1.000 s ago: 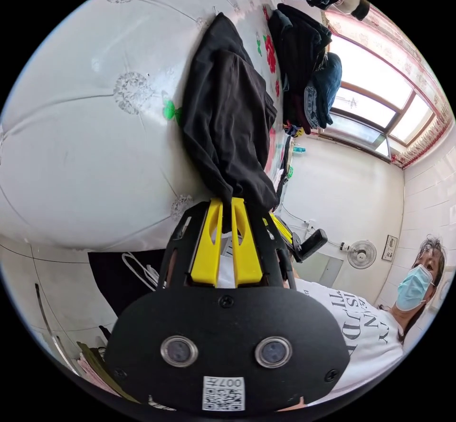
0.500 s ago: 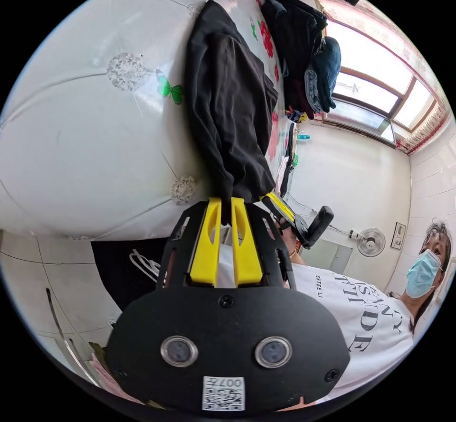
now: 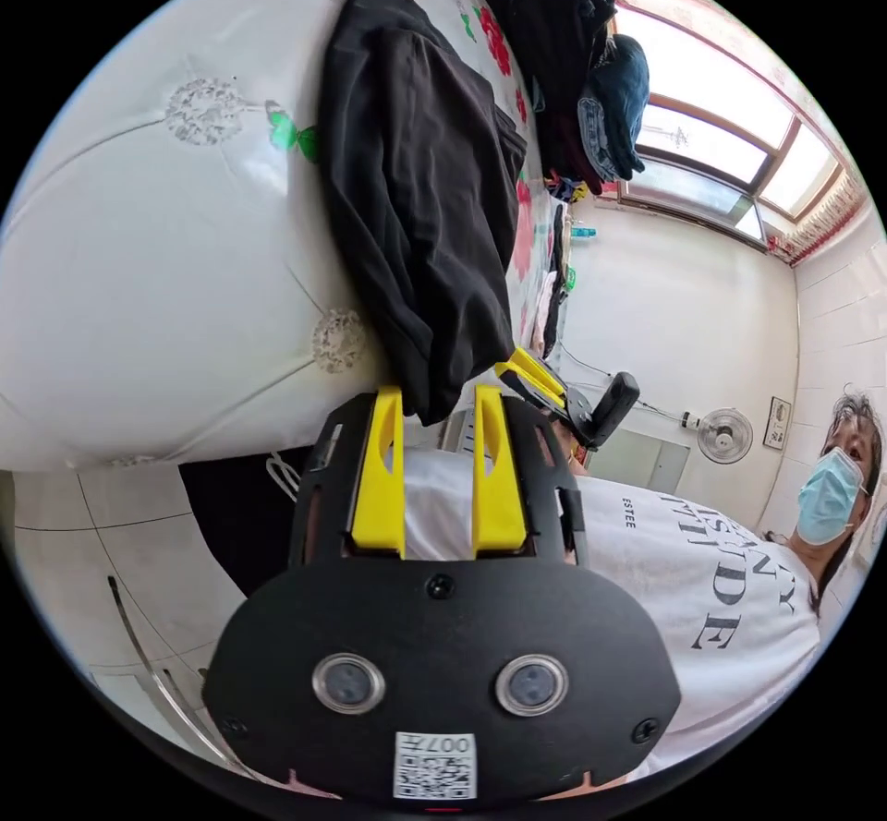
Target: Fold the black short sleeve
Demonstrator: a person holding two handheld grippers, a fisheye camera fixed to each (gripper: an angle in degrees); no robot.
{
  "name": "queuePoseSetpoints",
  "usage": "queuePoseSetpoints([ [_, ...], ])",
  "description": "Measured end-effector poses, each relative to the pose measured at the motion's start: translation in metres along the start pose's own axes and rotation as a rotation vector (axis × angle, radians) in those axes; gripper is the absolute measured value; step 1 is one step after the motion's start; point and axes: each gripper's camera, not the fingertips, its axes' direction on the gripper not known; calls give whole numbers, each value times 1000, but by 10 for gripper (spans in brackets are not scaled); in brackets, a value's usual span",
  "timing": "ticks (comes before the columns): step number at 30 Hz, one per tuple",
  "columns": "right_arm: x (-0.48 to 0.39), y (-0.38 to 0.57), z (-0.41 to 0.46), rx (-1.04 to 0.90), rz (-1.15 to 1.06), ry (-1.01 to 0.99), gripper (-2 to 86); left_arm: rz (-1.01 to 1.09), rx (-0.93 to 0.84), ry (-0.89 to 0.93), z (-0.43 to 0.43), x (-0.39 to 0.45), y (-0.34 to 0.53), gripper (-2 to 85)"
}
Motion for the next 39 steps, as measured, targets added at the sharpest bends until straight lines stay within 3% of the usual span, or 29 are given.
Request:
queuePoseSetpoints([
  [4, 22, 10, -61, 168, -5, -24, 3, 80, -9, -112, -8, 6, 13, 29],
  [10, 63, 46, -44, -65, 26, -36, 10, 59, -26, 30, -9, -27, 53, 62],
  [15, 109, 38, -71, 19, 138, -257, 40, 104, 2, 25, -12, -22, 65, 111],
  [17, 143, 29, -63, 11, 249, -431, 51, 101, 32, 65, -8, -21, 58, 122],
  [23, 205, 23, -56, 56, 428, -712, 40, 102, 1, 45, 11, -23, 47, 76],
  [27, 224, 17, -45, -24, 444, -889, 17, 88, 34, 36, 14, -21, 50, 38],
  [33, 245, 26, -135, 228, 382, -1069, 3, 176, 205, 289, -15, 19, 89, 11],
  [39, 238, 6, -195, 204, 257, -1126, 0, 197, 268, 228, -24, 72, 122, 4],
])
